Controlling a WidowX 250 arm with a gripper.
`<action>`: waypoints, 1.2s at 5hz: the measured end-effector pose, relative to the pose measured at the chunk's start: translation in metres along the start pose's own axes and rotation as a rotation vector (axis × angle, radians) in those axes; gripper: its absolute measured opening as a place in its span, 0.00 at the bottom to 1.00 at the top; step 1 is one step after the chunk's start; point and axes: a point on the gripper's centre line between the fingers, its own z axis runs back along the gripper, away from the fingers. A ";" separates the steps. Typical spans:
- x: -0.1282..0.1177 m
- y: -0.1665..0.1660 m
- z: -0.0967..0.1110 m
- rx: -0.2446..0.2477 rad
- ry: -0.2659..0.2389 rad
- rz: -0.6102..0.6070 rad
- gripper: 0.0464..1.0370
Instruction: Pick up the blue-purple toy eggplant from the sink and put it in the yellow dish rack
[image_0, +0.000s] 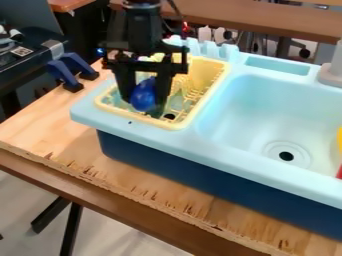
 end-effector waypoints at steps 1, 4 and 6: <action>0.011 -0.007 -0.010 -0.003 -0.010 -0.041 0.63; 0.027 -0.030 -0.022 0.025 -0.032 -0.135 0.63; 0.032 -0.031 -0.041 0.064 0.010 -0.138 0.63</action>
